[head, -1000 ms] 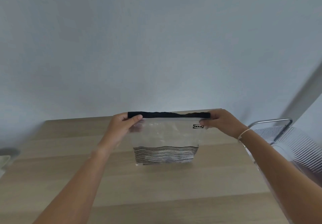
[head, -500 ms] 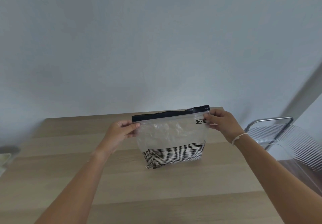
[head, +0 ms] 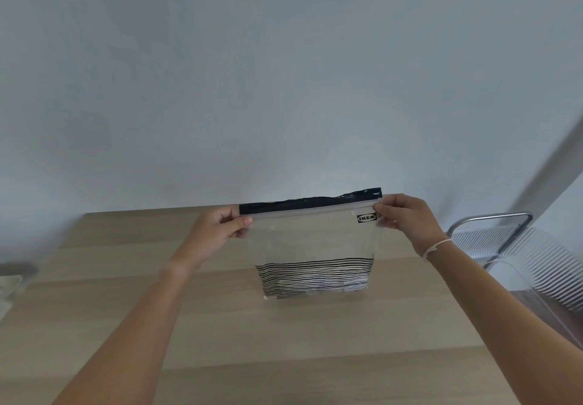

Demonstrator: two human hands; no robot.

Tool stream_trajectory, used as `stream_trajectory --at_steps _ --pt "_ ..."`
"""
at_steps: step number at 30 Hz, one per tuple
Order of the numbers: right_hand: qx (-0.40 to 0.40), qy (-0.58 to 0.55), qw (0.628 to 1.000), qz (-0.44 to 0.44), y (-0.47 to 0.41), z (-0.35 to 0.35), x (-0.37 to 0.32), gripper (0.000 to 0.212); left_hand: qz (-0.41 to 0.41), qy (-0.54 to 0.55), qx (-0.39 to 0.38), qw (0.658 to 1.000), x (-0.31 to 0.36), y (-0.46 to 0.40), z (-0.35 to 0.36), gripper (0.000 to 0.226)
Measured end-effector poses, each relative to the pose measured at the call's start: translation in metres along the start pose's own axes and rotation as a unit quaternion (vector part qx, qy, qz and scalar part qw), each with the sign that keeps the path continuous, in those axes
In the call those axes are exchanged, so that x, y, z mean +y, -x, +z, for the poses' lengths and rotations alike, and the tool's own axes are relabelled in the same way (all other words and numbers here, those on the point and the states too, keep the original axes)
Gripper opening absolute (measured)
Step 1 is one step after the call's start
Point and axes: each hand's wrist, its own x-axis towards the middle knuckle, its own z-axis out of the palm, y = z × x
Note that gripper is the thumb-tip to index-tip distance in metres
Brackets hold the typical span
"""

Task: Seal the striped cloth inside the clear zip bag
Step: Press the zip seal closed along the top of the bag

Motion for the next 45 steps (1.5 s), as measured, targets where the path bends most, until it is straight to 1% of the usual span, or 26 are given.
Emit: stream_trajectory --at_steps 3,8,10,13,15,16,18,21,27,29,32,35,38,41,43,44,45 --pt "-0.024 -0.016 0.999 0.024 0.005 0.003 0.0 0.02 0.012 0.03 -0.001 0.999 -0.001 0.003 0.003 0.02" --pt "-0.081 -0.006 0.996 0.037 0.014 0.009 0.003 0.007 -0.022 0.111 -0.008 0.994 -0.013 0.011 0.015 0.011" --pt "-0.095 -0.002 0.995 0.034 0.018 0.015 0.005 0.01 -0.023 0.134 -0.007 0.991 -0.015 0.013 0.019 0.012" --pt "-0.064 -0.007 0.997 0.034 0.02 0.022 0.007 0.007 -0.037 0.16 -0.02 0.986 -0.017 0.014 0.023 0.009" --pt "-0.048 -0.011 0.998 0.037 0.02 0.024 0.007 0.003 -0.061 0.151 -0.018 0.987 -0.021 0.014 0.025 0.019" --pt "-0.046 -0.01 0.998 0.039 0.02 0.025 0.007 0.003 -0.067 0.149 -0.019 0.986 -0.023 0.015 0.025 0.02" --pt "-0.044 -0.007 0.998 0.042 0.021 0.024 0.008 0.007 -0.062 0.158 -0.028 0.985 -0.024 0.015 0.026 0.019" --pt "-0.039 0.011 0.999 0.035 0.022 0.023 0.01 0.004 -0.057 0.183 -0.032 0.981 -0.024 0.016 0.024 0.019" --pt "-0.029 0.035 0.999 0.026 0.02 0.018 0.008 0.007 -0.053 0.2 -0.018 0.978 -0.017 0.018 0.026 0.016" --pt "-0.031 0.034 0.999 0.023 0.02 0.017 0.008 0.007 -0.05 0.196 -0.004 0.979 -0.014 0.018 0.027 0.018" --pt "-0.022 0.021 0.999 0.015 0.02 0.017 0.012 0.019 -0.043 0.195 0.031 0.979 -0.012 0.016 0.029 0.022" --pt "-0.018 0.004 1.0 0.011 0.021 0.018 0.012 0.018 -0.033 0.201 0.054 0.978 -0.011 0.016 0.033 0.023" --pt "-0.018 -0.003 1.0 0.009 0.021 0.019 0.013 0.021 -0.024 0.213 0.069 0.974 -0.013 0.015 0.035 0.028" --pt "-0.011 -0.007 1.0 0.011 0.021 0.021 0.012 0.015 -0.03 0.222 0.05 0.973 -0.015 0.014 0.036 0.027" --pt "-0.004 -0.013 1.0 0.02 0.021 0.021 0.012 0.006 -0.039 0.221 0.013 0.974 -0.015 0.013 0.033 0.018" --pt "-0.003 -0.022 0.999 0.024 0.021 0.02 0.013 0.004 -0.044 0.214 -0.01 0.976 -0.016 0.013 0.031 0.011" --pt "-0.006 -0.031 0.999 0.029 0.021 0.02 0.013 0.004 -0.048 0.206 -0.029 0.977 -0.017 0.013 0.03 0.012"
